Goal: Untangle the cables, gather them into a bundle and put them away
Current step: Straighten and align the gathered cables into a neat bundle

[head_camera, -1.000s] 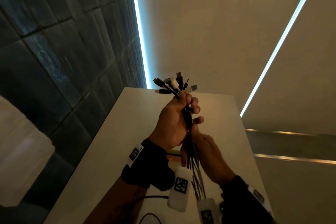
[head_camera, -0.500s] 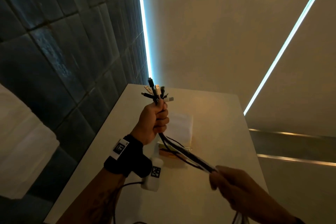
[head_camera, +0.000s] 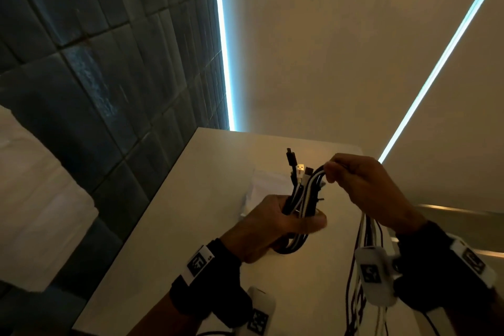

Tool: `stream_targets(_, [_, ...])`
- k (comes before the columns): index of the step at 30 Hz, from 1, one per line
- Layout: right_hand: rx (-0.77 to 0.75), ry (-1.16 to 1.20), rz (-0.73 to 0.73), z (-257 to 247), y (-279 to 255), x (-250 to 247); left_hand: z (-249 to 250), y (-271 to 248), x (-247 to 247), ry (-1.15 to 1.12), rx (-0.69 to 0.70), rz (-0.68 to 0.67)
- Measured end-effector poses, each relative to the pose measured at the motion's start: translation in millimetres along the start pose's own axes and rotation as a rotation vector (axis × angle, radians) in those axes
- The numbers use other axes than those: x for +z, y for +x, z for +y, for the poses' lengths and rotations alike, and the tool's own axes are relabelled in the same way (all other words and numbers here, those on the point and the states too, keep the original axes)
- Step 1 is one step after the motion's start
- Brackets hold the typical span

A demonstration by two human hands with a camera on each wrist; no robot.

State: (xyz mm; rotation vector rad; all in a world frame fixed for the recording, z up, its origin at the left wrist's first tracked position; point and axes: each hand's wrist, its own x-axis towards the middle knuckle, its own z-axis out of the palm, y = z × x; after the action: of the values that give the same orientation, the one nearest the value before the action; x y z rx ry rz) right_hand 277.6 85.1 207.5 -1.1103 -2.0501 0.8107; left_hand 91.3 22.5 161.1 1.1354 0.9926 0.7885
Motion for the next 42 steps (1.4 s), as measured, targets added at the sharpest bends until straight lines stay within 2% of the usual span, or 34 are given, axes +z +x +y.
stream_targets(6, [0.015,-0.016,-0.059,7.4,2.8,11.3,-7.8,-1.4,1.2,0.110,-0.061,0.056])
stream_targets(10, [0.037,0.018,-0.133,5.0,1.0,10.5,-6.7,-4.6,1.9,0.162,-0.052,-0.061])
stream_targets(15, [0.090,0.100,-0.171,10.9,-2.0,5.7,-9.9,-7.5,8.1,-0.065,-0.065,-0.133])
stream_targets(19, [0.242,0.363,-0.218,27.6,-12.9,4.2,-8.5,-6.5,9.0,-0.175,-0.047,-0.030])
stream_targets(23, [0.295,0.539,-0.233,49.5,-39.4,12.3,-2.1,-5.8,-3.9,-0.296,0.024,0.148])
stream_targets(26, [0.368,0.708,-0.059,60.6,-51.9,22.7,-8.5,-2.6,-7.2,-0.358,0.025,0.232])
stream_targets(28, [0.352,0.622,0.154,55.2,-55.4,33.1,-16.3,0.8,-3.2,-0.316,0.014,0.254])
stream_targets(30, [0.253,0.303,0.348,43.4,-53.6,44.9,-20.1,4.9,4.6,-0.258,-0.003,0.265])
stream_targets(32, [0.097,0.006,0.445,26.3,-49.2,57.1,-19.9,8.6,13.3,-0.234,-0.038,0.267])
stream_targets(34, [-0.052,-0.125,0.391,12.7,-48.8,68.7,-20.3,12.7,20.8,-0.189,-0.054,0.263])
stream_targets(36, [-0.126,-0.143,0.228,4.4,-52.1,81.3,-19.0,15.7,27.3,-0.188,-0.044,0.239])
stream_targets(40, [-0.154,-0.441,0.024,2.5,-56.7,93.5,-17.2,17.5,28.3,-0.277,-0.040,0.287])
stream_targets(42, [-0.125,-0.442,-0.034,1.3,-54.6,94.2,-20.6,17.6,21.8,-0.306,-0.028,0.333])
